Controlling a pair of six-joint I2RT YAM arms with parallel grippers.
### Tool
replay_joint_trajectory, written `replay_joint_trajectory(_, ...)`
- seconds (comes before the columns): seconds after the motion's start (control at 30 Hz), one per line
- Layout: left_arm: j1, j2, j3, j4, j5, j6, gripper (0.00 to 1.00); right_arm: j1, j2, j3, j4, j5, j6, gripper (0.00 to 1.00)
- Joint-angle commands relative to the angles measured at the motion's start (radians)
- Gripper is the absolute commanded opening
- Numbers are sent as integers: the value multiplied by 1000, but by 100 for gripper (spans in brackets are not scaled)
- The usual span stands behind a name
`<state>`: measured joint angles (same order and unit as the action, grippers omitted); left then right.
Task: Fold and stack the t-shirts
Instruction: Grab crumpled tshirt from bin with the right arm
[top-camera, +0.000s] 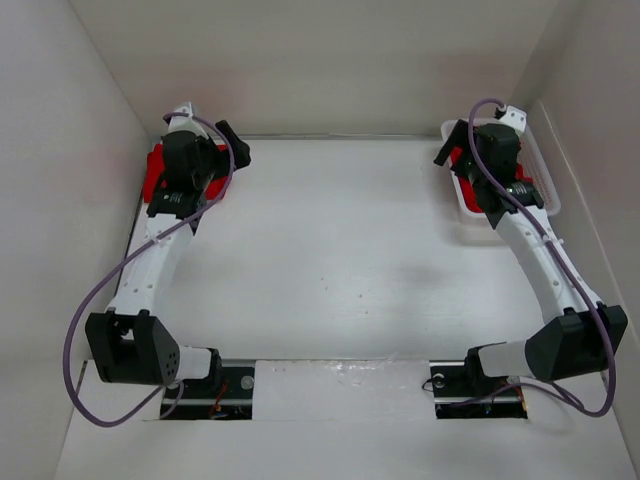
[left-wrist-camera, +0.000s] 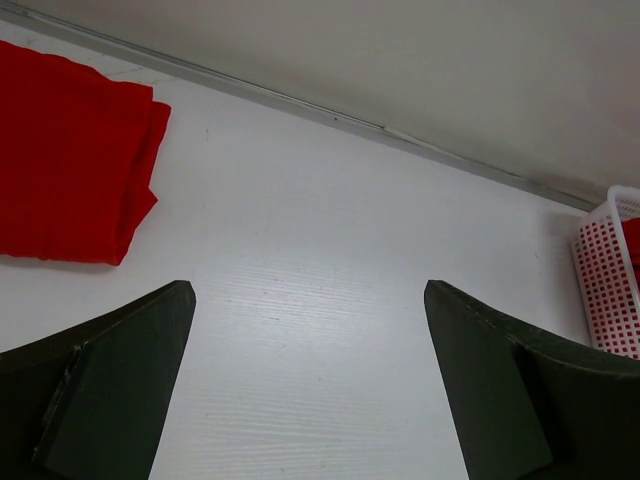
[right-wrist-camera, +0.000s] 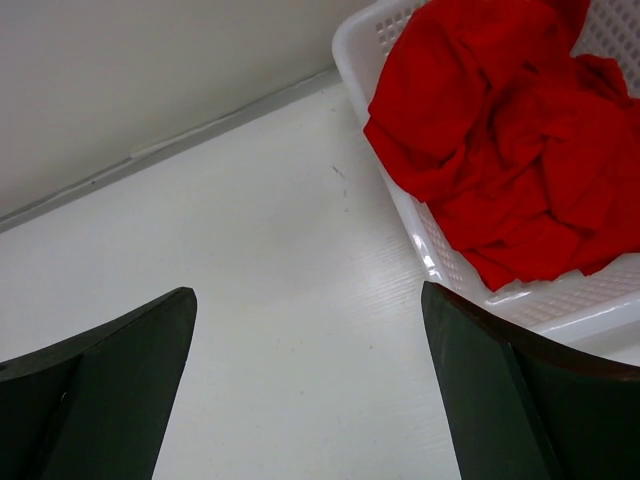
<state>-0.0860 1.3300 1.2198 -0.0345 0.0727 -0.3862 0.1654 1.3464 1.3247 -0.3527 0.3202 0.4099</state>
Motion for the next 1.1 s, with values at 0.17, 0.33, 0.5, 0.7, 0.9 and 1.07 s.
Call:
replay_joint_trajectory(0.17,0,-80,-49,77,42,26,100,-59,3,19,116,18,3,100)
replay_joint_trajectory(0.33,0,-89,-60,65,62,26,100,-199,121,99,86,-210,-23,100)
replay_joint_trajectory(0.5,0,-98,-69,45,32,26,100,-285,276,255,69,-230,-5,100)
replay_joint_trajectory(0.7,0,-98,-69,27,22,26,100,-306,514,439,17,-211,-5,100)
replay_joint_trajectory(0.9,0,-89,-69,9,13,26,100,-306,733,649,-25,-250,9,100)
replay_joint_trajectory(1.07,0,-80,-69,-1,4,26,100,-306,801,700,-25,-210,33,93)
